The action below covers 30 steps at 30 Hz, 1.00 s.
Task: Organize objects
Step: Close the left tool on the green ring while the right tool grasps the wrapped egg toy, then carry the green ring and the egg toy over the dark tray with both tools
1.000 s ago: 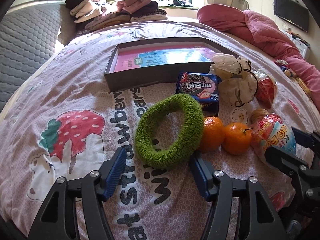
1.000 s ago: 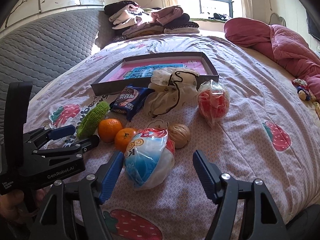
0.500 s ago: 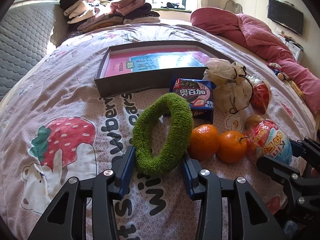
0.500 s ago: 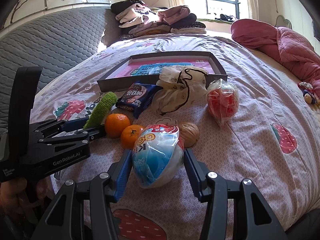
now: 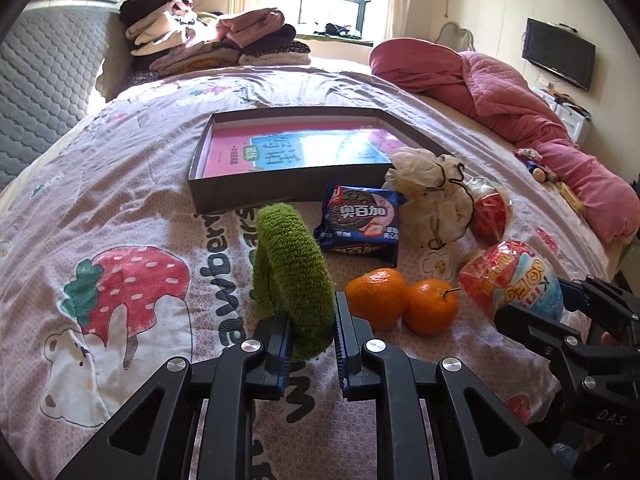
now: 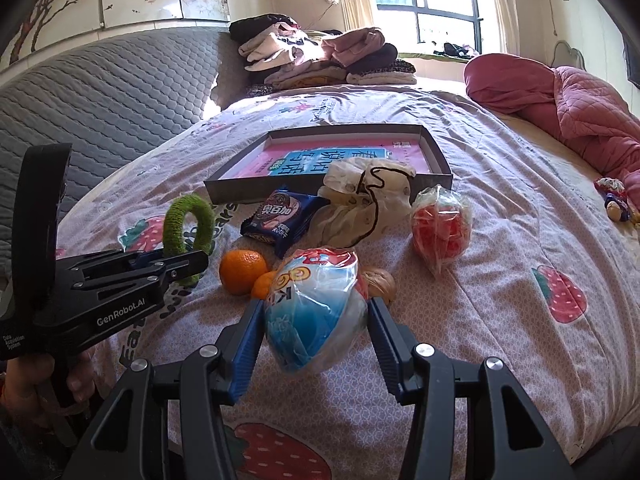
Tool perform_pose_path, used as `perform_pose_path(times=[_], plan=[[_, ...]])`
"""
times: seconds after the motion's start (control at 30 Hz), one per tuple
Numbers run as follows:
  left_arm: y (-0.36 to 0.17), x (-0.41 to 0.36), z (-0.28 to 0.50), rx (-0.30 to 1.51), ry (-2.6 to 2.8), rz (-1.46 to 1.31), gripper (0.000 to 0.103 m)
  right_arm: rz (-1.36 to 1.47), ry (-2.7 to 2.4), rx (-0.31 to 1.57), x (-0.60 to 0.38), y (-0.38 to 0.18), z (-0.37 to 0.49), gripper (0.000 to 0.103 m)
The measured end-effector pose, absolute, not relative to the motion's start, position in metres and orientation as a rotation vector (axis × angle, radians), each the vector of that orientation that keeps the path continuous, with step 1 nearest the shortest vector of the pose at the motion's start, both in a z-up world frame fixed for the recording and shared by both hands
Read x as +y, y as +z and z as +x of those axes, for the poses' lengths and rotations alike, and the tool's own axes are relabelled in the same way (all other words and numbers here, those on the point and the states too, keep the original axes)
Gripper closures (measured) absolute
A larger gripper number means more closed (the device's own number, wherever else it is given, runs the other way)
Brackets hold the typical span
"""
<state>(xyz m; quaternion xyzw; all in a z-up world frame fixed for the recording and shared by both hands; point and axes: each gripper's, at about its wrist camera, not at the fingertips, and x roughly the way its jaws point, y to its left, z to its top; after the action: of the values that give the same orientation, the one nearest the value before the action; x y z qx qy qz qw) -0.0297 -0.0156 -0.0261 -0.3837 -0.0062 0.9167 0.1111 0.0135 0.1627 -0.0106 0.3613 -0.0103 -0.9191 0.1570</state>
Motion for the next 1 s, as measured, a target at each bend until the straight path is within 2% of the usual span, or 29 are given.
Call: perform_pose_path(times=[0.5,1.0], plan=[[-0.016,-0.027,-0.024,-0.111,2.683,-1.092,0.086,0.987,-2.644,-0.054,0.167,-0.002,0.015,0.051],[0.011,-0.019,-0.029,-0.126,2.708,-1.038,0.086,0.901,-2.645,-0.015,0.163,0.013,0.006,0.051]])
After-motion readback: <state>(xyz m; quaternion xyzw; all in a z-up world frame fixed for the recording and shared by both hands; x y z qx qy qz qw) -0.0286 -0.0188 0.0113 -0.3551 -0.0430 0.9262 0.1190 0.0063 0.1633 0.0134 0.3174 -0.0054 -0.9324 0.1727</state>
